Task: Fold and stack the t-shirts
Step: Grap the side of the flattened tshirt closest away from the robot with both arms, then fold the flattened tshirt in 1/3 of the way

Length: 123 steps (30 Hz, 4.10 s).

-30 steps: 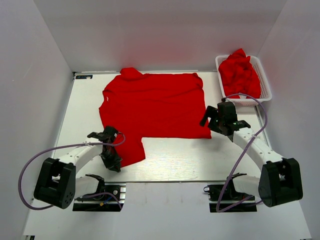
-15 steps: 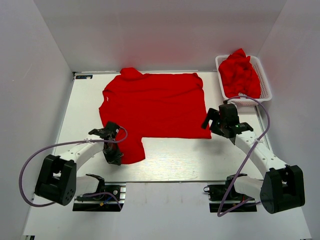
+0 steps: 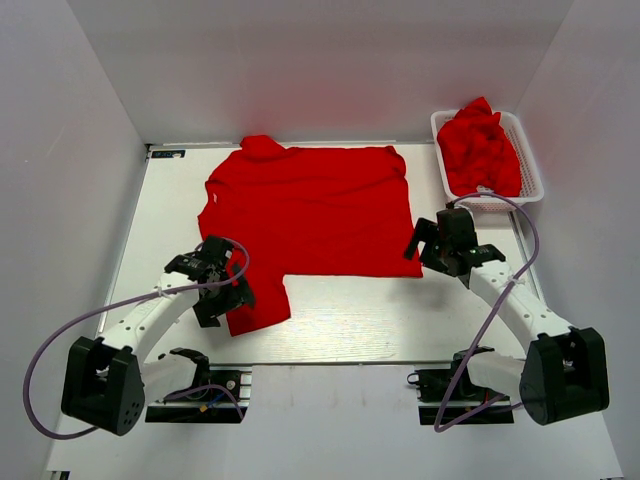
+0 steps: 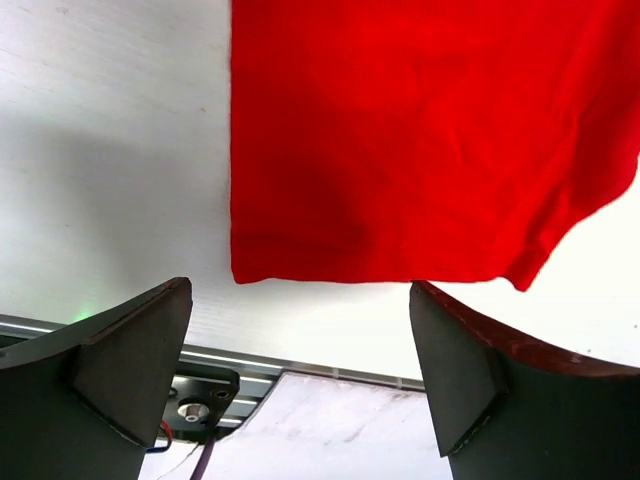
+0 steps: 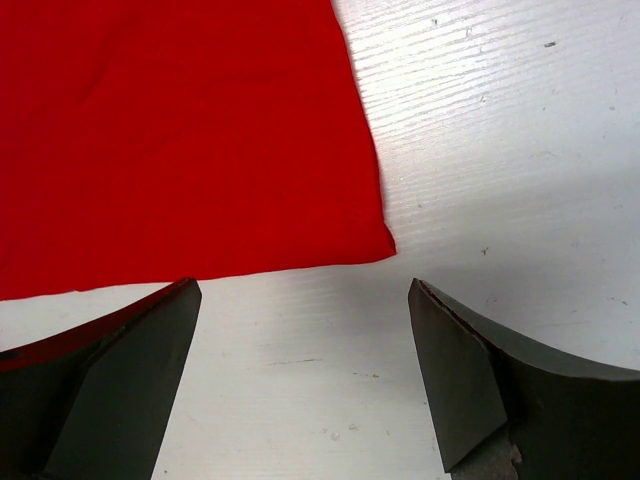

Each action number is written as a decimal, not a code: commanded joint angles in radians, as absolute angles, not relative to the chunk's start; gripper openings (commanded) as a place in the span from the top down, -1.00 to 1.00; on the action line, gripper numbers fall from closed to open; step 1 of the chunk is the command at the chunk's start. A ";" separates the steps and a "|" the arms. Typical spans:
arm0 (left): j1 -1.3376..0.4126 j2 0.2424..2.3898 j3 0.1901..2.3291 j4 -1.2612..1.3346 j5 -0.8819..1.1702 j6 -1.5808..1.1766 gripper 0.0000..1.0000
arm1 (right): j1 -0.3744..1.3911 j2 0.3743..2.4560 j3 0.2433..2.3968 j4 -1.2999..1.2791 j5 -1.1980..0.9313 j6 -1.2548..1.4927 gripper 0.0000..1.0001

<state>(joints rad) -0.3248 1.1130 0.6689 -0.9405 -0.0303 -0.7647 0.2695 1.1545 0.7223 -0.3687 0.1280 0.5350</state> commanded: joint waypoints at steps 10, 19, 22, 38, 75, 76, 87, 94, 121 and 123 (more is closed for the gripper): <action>-0.318 1.213 0.606 -0.810 -0.045 -0.781 -0.85 | 0.267 1.190 0.747 -0.383 0.149 0.514 -0.81; -0.318 1.264 0.505 -0.684 -0.026 -0.781 -0.36 | 0.267 1.209 0.749 -0.390 0.135 0.514 -0.81; -0.318 1.290 0.515 -0.663 -0.038 -0.781 -0.16 | 0.265 1.206 0.744 -0.391 0.133 0.511 -0.81; -0.327 1.215 0.545 -0.666 0.020 -0.719 1.00 | 0.268 1.161 0.684 -0.451 0.149 0.557 -0.81; -0.327 1.129 0.667 -0.773 0.112 -0.646 1.00 | 0.275 1.358 0.609 -0.149 0.136 0.649 0.96; -0.327 1.129 0.676 -0.773 0.121 -0.646 1.00 | 0.275 1.347 0.603 -0.149 0.135 0.647 1.00; -0.318 1.080 0.793 -0.878 0.222 -0.592 1.00 | 0.276 1.227 0.595 -0.250 0.106 0.574 1.00; -0.308 1.225 0.937 -0.755 0.224 -0.592 1.00 | 0.273 1.290 0.687 -0.230 0.094 0.542 1.00; -0.229 1.641 1.402 -0.373 -0.021 -0.304 1.00 | 0.265 1.703 1.265 -0.483 0.244 0.388 1.00; -0.219 1.652 1.411 -0.326 -0.011 -0.279 1.00 | 0.264 1.718 1.307 -0.495 0.258 0.388 1.00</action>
<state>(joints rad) -0.2352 1.6543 1.3647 -0.4358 -0.0120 -0.3489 0.2703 1.7008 1.2327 -0.4561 0.2119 0.4126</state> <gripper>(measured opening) 0.021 0.022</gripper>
